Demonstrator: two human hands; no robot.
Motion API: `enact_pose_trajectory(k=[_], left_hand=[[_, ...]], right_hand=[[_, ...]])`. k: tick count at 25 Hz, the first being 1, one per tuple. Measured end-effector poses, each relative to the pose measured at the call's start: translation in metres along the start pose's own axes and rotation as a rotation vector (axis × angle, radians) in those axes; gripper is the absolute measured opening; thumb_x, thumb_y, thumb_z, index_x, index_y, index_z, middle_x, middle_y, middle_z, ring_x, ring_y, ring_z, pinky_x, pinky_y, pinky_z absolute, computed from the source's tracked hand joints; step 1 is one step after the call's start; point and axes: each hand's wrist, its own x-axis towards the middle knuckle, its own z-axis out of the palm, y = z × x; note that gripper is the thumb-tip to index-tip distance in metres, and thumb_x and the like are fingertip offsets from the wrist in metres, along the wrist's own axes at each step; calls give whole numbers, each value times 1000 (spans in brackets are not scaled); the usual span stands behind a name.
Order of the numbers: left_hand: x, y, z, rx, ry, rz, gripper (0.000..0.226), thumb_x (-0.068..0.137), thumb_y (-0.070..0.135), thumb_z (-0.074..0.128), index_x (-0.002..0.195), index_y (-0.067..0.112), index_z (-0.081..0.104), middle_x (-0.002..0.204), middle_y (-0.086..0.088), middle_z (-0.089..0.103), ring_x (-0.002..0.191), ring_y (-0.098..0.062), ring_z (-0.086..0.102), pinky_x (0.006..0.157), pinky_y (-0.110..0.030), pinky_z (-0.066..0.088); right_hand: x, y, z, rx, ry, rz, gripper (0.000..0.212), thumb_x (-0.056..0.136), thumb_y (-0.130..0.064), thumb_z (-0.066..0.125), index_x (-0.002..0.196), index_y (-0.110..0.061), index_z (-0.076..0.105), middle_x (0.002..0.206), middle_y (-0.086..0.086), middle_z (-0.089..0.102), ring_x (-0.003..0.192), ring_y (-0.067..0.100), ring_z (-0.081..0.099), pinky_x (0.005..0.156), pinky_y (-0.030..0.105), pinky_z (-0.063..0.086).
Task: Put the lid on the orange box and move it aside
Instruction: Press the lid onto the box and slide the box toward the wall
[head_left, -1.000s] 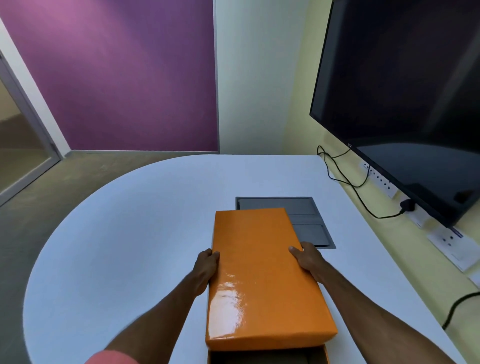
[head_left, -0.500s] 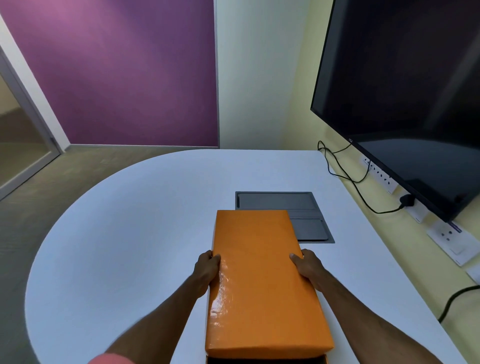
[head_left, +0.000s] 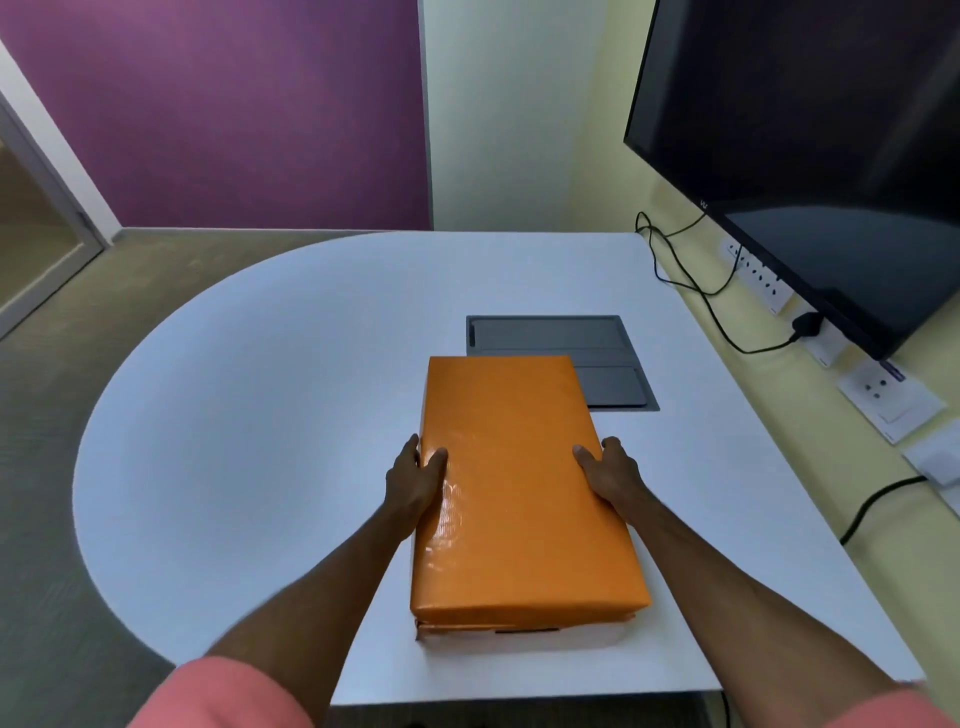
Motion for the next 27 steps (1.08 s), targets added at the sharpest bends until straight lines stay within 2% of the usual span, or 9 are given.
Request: enact_pose_trajectory(k=[5, 10, 16, 27], left_hand=[[-23, -23, 2, 45, -36, -25, 75, 90, 57, 51, 149, 16, 29, 146, -14, 50, 123, -38, 58, 102, -49, 48], [-35, -40, 10, 212, 45, -42, 80, 88, 66, 44, 148, 15, 28, 145, -15, 50, 123, -40, 57, 103, -53, 47], [-40, -48, 16, 354, 143, -14, 76, 87, 70, 38, 135, 11, 42, 131, -15, 61, 112, -38, 63, 95, -51, 52], [-40, -61, 22, 396, 247, 68, 70, 86, 70, 40, 127, 14, 51, 128, -9, 65, 109, -33, 66, 89, -46, 52]], right_hand=[[-24, 28, 11, -65, 33, 37, 71, 93, -60, 41, 135, -3, 37, 132, 21, 54, 116, 39, 57, 95, 48, 50], [-36, 43, 13, -113, 53, 83, 78, 88, -70, 36, 134, -8, 38, 132, 20, 54, 116, 39, 57, 95, 49, 48], [-45, 54, 20, -147, 75, 30, 73, 90, -68, 35, 136, -10, 39, 133, 18, 55, 116, 39, 58, 97, 51, 47], [-46, 61, 31, -180, 173, -41, 67, 92, -63, 38, 128, -7, 46, 127, 17, 61, 110, 37, 63, 91, 49, 51]])
